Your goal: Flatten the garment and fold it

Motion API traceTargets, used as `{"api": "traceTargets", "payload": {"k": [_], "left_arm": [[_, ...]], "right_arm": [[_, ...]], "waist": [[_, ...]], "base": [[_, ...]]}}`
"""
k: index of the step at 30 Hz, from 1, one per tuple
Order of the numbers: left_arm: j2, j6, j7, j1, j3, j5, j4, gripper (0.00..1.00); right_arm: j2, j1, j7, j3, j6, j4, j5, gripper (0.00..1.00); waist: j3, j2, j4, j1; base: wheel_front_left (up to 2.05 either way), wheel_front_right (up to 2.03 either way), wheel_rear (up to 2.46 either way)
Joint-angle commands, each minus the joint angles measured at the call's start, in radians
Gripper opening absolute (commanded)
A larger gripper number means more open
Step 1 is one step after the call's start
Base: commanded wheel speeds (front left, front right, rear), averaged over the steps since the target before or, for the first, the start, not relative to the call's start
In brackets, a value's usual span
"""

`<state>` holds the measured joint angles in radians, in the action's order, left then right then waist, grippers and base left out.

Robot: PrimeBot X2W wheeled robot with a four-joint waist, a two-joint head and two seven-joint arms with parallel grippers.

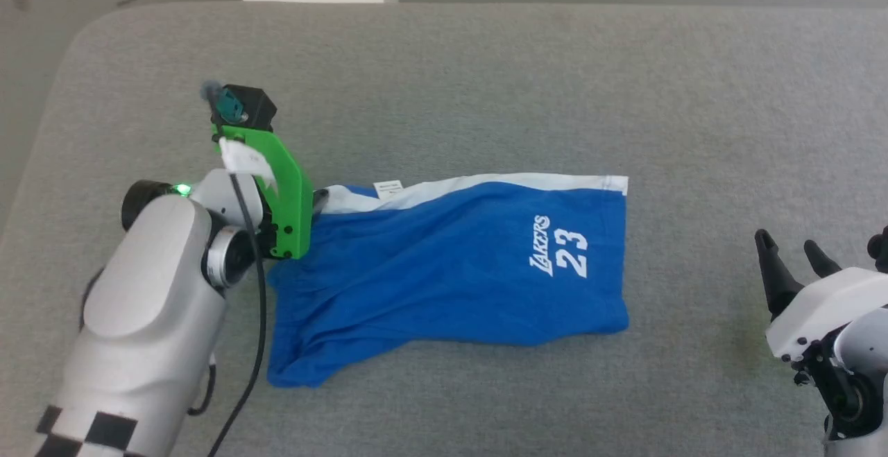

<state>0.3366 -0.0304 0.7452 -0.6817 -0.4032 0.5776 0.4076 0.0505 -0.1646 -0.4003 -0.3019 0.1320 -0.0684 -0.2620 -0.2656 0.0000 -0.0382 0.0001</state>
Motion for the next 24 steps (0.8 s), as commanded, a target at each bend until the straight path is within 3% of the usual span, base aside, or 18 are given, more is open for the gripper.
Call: {"api": "traceTargets", "payload": {"k": [1, 9, 10, 11, 12, 20, 24], "left_arm": [[0.012, 0.010, 0.033, -0.025, -0.011, -0.017, 0.013, 1.00], [0.007, 0.045, 0.162, -0.015, -0.023, 0.019, 0.043, 1.00], [0.007, 0.047, 0.160, -0.014, -0.023, 0.018, 0.041, 0.70], [0.007, 0.049, 0.147, -0.013, -0.021, 0.016, 0.035, 0.13], [0.007, 0.049, 0.139, -0.011, -0.020, 0.017, 0.032, 0.00], [-0.015, 0.043, 0.099, 0.001, 0.002, 0.056, 0.003, 0.00], [-0.029, 0.047, 0.078, 0.007, 0.030, 0.091, -0.015, 0.00]], "right_arm": [[0.000, -0.019, 0.003, 0.002, -0.001, 0.005, 0.001, 1.00], [0.000, -0.036, 0.016, -0.005, -0.001, 0.005, -0.001, 1.00], [0.000, -0.037, 0.017, -0.006, -0.001, 0.006, 0.000, 1.00], [0.000, -0.040, 0.018, -0.007, -0.001, 0.005, 0.002, 1.00], [0.000, -0.041, 0.018, -0.006, -0.001, 0.004, 0.003, 1.00], [0.000, -0.066, 0.010, 0.030, -0.001, -0.010, 0.015, 1.00], [0.000, -0.124, -0.034, 0.108, -0.001, -0.001, 0.054, 1.00]], "waist": [[-0.032, 0.0000, 0.031, -0.0001], [-0.070, 0.0000, 0.053, -0.0001], [-0.071, 0.0000, 0.053, -0.0001], [-0.072, 0.0000, 0.050, -0.0001], [-0.071, 0.0000, 0.048, -0.0001], [-0.047, 0.0000, 0.025, -0.0001], [-0.042, 0.0000, 0.020, -0.0001]], "base": [[0.00, 0.00, 0.00], [0.00, 0.00, 0.00], [0.00, 0.00, 0.00], [0.00, 0.00, 0.00], [0.00, 0.00, 0.00], [0.00, 0.00, 0.00], [0.00, 0.00, 0.00]]}}
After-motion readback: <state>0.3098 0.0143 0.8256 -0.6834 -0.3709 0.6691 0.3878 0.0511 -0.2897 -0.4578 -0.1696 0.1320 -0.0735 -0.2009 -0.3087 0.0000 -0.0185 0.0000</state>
